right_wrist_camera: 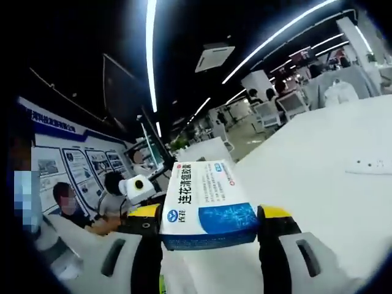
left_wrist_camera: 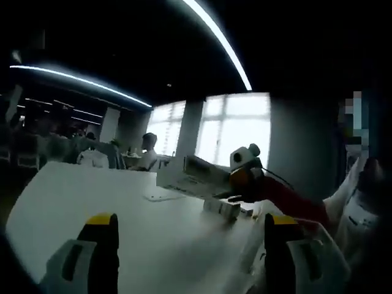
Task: Arrange the small medicine boxes into an aligned row inside the storage area until every box is upright, visible, and separated from the surrounding clutter.
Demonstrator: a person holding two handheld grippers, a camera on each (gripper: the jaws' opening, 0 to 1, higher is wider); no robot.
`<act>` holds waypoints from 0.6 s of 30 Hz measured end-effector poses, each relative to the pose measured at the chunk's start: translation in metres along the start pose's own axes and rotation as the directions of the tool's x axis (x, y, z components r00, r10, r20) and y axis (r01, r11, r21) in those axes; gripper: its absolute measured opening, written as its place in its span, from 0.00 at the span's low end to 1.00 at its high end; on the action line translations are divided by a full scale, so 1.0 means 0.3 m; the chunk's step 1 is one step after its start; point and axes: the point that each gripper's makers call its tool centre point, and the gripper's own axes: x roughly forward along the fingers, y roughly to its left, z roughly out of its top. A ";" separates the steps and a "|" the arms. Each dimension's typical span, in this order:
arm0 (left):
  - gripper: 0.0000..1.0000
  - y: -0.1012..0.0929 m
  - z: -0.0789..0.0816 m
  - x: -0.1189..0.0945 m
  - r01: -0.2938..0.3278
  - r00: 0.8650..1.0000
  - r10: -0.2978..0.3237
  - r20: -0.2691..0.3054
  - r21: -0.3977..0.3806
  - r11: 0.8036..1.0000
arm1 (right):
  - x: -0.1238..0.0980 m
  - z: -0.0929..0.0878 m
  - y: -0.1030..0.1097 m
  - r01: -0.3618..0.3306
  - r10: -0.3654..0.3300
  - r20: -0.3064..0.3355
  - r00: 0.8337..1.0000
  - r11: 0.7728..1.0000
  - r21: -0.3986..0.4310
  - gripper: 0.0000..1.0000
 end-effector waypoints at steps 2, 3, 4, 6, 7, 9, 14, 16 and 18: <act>0.99 -0.006 0.015 -0.003 0.013 0.999 -0.011 0.033 -0.047 0.999 | 0.013 0.004 0.023 -0.024 0.024 0.012 1.000 1.000 0.008 0.60; 0.99 -0.002 0.021 -0.006 0.011 0.999 -0.009 0.046 -0.059 0.998 | 0.021 0.001 0.034 -0.030 0.030 0.015 0.999 1.000 0.007 0.60; 0.99 0.004 0.025 -0.009 0.007 0.999 -0.004 0.054 -0.070 0.998 | 0.028 -0.001 0.040 -0.032 0.032 0.015 0.999 0.999 0.007 0.60; 0.99 0.009 0.027 -0.012 0.004 0.998 0.000 0.060 -0.079 0.997 | 0.041 0.001 0.046 -0.033 0.033 0.019 0.999 0.999 0.003 0.60; 0.99 0.012 0.028 -0.012 0.002 0.998 0.003 0.063 -0.084 0.996 | 0.046 0.001 0.049 -0.035 0.035 0.020 0.999 0.999 0.003 0.60; 0.99 0.016 0.025 -0.011 -0.002 0.998 0.008 0.064 -0.096 0.995 | 0.062 0.004 0.066 -0.038 0.038 0.035 0.999 0.999 -0.008 0.60; 0.95 0.005 0.018 -0.005 0.019 0.997 -0.006 0.080 -0.168 0.986 | 0.105 0.005 0.108 -0.045 0.047 0.049 0.998 0.998 -0.046 0.60; 0.90 -0.005 0.021 -0.004 0.043 0.996 -0.025 0.091 -0.204 0.978 | 0.121 0.001 0.130 -0.050 0.054 0.051 0.997 0.997 -0.061 0.60; 0.86 -0.009 0.024 -0.004 0.059 0.994 -0.038 0.100 -0.223 0.973 | 0.131 -0.001 0.149 -0.056 0.061 0.055 0.997 0.996 -0.075 0.60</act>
